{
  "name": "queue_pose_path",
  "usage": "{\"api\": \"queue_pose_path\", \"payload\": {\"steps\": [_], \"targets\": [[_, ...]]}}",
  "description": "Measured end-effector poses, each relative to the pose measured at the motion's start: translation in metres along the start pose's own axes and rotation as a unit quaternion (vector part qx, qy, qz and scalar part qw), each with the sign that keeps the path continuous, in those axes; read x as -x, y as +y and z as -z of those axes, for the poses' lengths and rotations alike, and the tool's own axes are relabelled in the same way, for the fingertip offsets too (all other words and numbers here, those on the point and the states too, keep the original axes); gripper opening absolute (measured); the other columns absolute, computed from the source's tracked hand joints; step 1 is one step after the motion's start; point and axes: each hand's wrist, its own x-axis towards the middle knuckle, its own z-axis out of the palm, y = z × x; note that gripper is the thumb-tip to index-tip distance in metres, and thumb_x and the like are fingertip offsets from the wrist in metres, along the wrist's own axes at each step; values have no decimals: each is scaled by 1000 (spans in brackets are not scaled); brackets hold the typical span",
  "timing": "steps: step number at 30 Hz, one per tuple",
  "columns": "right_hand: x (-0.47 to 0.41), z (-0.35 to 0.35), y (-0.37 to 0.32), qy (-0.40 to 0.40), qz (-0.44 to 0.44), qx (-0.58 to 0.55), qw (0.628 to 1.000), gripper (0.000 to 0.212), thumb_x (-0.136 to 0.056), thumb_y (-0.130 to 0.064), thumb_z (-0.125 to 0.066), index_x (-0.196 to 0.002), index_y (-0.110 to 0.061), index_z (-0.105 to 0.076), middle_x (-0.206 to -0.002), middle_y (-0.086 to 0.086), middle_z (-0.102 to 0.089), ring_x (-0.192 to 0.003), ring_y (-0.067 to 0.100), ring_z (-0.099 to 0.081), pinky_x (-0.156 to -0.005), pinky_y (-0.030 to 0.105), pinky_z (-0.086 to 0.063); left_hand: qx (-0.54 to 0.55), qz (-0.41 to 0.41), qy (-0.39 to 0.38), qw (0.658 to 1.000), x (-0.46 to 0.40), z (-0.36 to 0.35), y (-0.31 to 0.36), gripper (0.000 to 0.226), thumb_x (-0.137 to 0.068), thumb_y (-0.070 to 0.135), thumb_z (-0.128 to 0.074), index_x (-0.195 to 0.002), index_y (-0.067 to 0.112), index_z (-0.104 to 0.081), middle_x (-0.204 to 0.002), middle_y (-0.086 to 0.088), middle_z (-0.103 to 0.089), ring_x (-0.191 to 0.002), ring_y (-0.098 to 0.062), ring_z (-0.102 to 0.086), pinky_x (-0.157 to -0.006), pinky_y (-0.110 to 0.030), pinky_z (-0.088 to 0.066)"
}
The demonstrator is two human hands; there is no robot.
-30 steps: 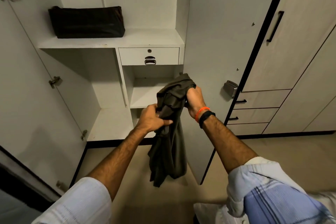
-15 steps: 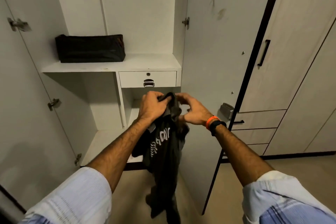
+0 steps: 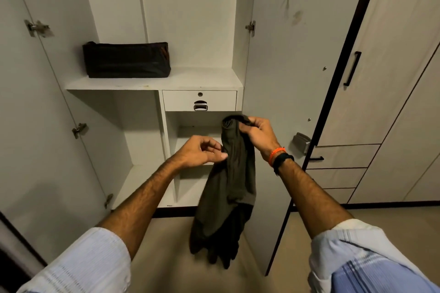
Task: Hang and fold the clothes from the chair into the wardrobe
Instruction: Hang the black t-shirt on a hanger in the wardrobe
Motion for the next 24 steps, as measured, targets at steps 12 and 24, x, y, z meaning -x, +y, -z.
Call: {"api": "queue_pose_path", "payload": {"steps": [12, 24], "targets": [[10, 4, 19, 75, 5, 144, 987, 25, -87, -29, -73, -74, -8, -67, -66, 2, -63, -61, 14, -58, -60, 28, -51, -68, 0, 154, 986, 3, -58, -10, 17, -83, 33, -75, -85, 16, -72, -79, 4, -70, -78, -13, -64, -65, -20, -43], [26, 4, 28, -78, 14, 298, 951, 44, -78, -22, -80, -118, -17, -64, -103, -7, -65, -91, 6, -59, -83, 24, -52, -38, -92, 153, 983, -12, -40, 5, 17, -93, 15, -60, -99, 25, -72, -95, 11, -71, -91, -8, -65, -83, -26, -51]]}}
